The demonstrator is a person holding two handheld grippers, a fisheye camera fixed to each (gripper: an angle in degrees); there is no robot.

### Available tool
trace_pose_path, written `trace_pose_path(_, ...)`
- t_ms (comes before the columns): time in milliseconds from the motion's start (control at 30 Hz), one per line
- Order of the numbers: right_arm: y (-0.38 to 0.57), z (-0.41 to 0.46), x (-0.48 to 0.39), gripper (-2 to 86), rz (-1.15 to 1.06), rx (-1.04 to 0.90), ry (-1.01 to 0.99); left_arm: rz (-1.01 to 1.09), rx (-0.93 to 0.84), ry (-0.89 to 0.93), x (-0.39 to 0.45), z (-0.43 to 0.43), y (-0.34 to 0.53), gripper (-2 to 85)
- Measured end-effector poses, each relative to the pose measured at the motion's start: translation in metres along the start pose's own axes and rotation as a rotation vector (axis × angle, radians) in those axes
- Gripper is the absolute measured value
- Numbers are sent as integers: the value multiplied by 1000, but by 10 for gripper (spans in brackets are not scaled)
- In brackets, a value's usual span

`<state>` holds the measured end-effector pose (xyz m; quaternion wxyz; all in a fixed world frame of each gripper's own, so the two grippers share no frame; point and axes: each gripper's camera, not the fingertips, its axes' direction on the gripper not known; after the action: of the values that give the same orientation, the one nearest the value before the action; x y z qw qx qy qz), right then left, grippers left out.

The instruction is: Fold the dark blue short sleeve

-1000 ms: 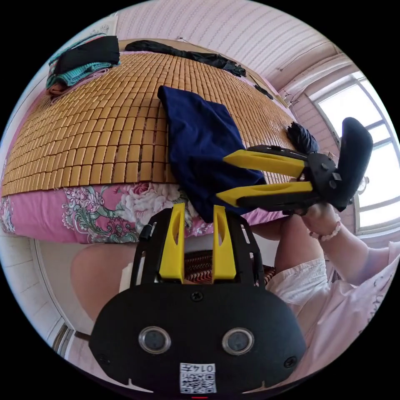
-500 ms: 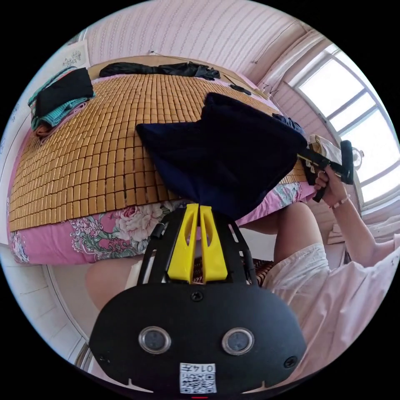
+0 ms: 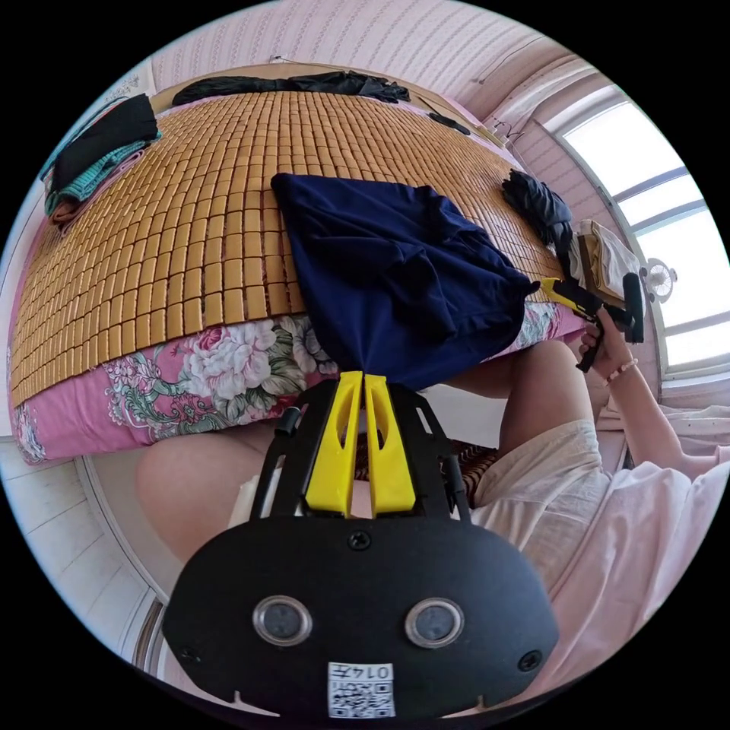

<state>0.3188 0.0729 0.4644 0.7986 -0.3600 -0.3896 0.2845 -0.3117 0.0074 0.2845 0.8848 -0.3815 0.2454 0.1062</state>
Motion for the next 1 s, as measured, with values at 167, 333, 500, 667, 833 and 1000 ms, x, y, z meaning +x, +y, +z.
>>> trace_pose_path(167, -12, 1, 26, 55, -1, -86, 32, -6, -14, 11, 6, 4, -9, -10)
trace_pose_path(333, -6, -13, 34, 49, -197, -233, 156, -24, -39, 35, 9, 14, -20, -10)
trace_pose_path(500, -4, -32, 54, 79, -128, -194, 65, -32, -72, 52, 13, 23, -31, -10)
trace_pose_path(667, -4, -29, 66, 25, -127, -281, 63, -42, -64, 71, 19, 22, -36, -10)
trace_pose_path(833, -8, -48, 75, 8, -134, -302, -114, -66, 26, 125, 22, 5, -47, -10)
trace_pose_path(1000, -29, -114, 71, 4, -146, 13, -310, -59, 208, 164, 26, -52, -107, -9)
